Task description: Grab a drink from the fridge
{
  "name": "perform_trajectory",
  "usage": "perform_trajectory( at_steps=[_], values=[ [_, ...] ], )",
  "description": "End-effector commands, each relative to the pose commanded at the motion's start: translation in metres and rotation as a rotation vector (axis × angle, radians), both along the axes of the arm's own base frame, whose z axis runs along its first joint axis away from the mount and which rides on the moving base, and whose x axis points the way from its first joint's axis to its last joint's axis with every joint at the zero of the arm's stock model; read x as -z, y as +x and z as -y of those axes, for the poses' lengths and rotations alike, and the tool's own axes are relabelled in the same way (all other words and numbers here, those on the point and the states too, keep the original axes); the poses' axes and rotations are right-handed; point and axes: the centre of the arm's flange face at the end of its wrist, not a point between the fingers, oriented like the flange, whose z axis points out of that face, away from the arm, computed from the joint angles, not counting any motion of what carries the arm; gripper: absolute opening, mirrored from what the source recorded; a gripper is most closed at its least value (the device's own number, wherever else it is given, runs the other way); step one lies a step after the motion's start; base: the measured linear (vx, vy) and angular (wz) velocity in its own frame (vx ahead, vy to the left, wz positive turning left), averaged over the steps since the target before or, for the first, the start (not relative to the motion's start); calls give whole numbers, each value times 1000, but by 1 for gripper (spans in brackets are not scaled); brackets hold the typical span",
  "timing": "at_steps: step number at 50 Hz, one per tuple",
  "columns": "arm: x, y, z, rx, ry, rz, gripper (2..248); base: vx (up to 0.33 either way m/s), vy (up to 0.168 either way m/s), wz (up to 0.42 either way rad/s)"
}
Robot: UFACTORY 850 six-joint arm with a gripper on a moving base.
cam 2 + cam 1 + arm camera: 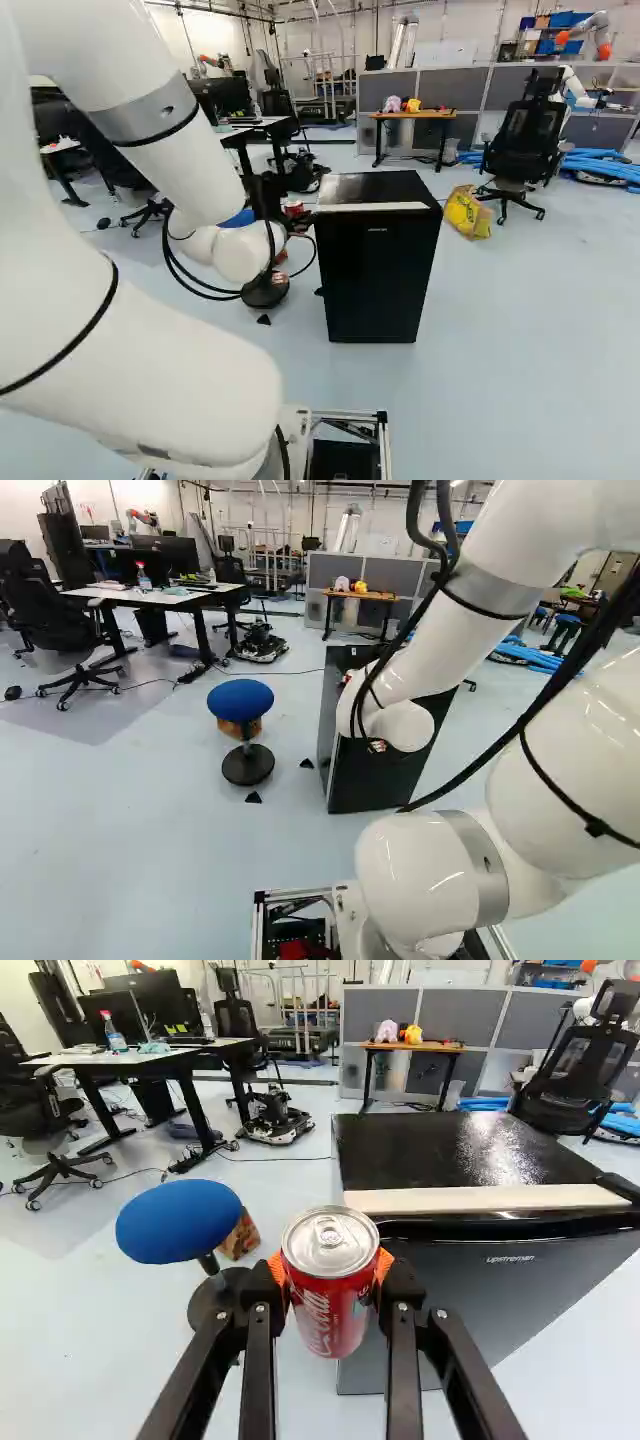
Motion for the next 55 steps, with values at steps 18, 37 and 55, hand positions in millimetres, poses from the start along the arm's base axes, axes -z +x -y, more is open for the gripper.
perform_trajectory(
  at_steps=[18,37,55],
  values=[
    [10,-24,-4,-13,0,-6,100,0,0,0],
    [14,-35,-6,-19,0,-8,100,0,0,0],
    [15,-36,-6,-19,0,-8,100,0,0,0]
  ],
)
